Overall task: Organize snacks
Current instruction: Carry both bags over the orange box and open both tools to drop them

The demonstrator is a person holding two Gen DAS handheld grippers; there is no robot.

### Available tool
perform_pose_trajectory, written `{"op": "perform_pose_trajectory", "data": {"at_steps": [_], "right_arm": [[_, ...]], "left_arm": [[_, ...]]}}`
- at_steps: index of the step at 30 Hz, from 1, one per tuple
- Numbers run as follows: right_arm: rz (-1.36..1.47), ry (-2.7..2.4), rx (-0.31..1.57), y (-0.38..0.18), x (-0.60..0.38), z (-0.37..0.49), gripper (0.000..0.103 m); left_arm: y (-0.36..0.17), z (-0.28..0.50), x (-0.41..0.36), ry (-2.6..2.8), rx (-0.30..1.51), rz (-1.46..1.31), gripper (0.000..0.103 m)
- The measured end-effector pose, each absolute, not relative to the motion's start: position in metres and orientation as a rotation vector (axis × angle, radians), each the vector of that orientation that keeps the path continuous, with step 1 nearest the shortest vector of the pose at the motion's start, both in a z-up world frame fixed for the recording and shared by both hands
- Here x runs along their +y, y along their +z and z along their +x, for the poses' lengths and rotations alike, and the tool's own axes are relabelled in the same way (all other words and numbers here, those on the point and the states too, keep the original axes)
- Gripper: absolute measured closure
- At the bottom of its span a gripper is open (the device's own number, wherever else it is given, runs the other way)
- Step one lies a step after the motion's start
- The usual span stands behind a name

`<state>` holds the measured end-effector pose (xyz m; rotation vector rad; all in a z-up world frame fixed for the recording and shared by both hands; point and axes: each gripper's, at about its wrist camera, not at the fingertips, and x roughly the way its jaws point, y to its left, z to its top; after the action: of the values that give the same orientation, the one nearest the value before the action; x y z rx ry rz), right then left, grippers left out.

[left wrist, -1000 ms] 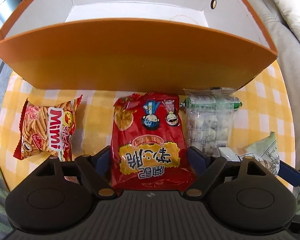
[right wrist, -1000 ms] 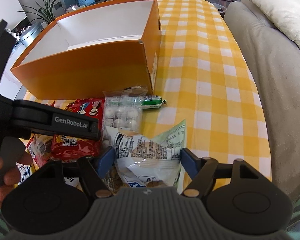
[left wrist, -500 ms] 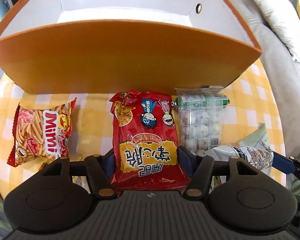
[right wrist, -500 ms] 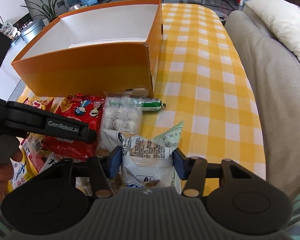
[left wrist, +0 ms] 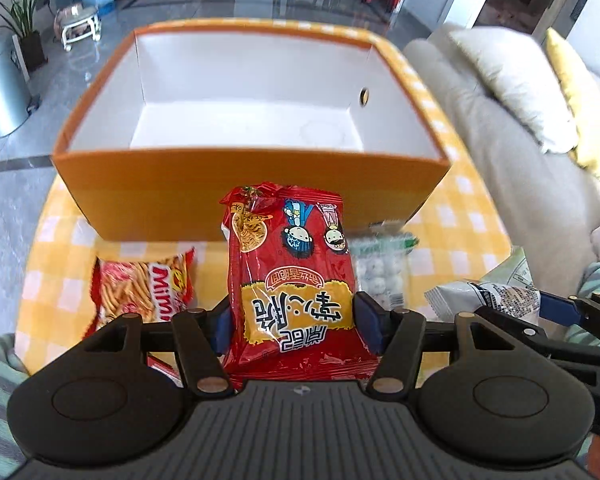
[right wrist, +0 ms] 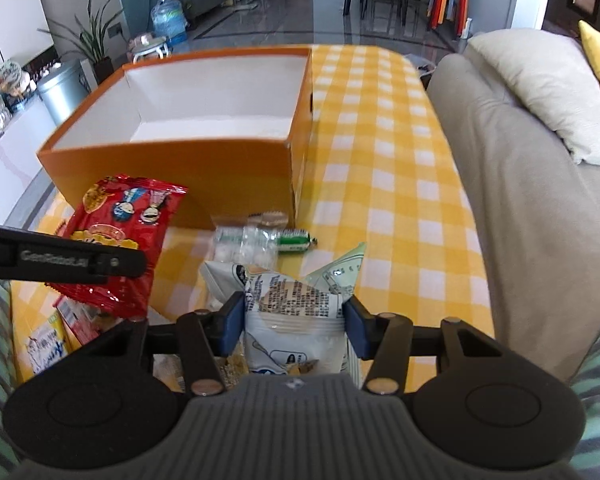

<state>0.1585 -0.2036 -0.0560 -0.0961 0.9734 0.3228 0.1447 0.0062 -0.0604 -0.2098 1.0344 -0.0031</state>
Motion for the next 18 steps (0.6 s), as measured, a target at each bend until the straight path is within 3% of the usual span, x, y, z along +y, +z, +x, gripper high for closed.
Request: {"op": "perform_pose_trajectory", "data": {"at_steps": [18], "right_arm": [[-0.093,0.462,0.743,0.038,-0.174,0.179,0.053]], "left_arm": [[0.024,0.162,0.041,-0.012,0.817,-0.148,0.035]]}}
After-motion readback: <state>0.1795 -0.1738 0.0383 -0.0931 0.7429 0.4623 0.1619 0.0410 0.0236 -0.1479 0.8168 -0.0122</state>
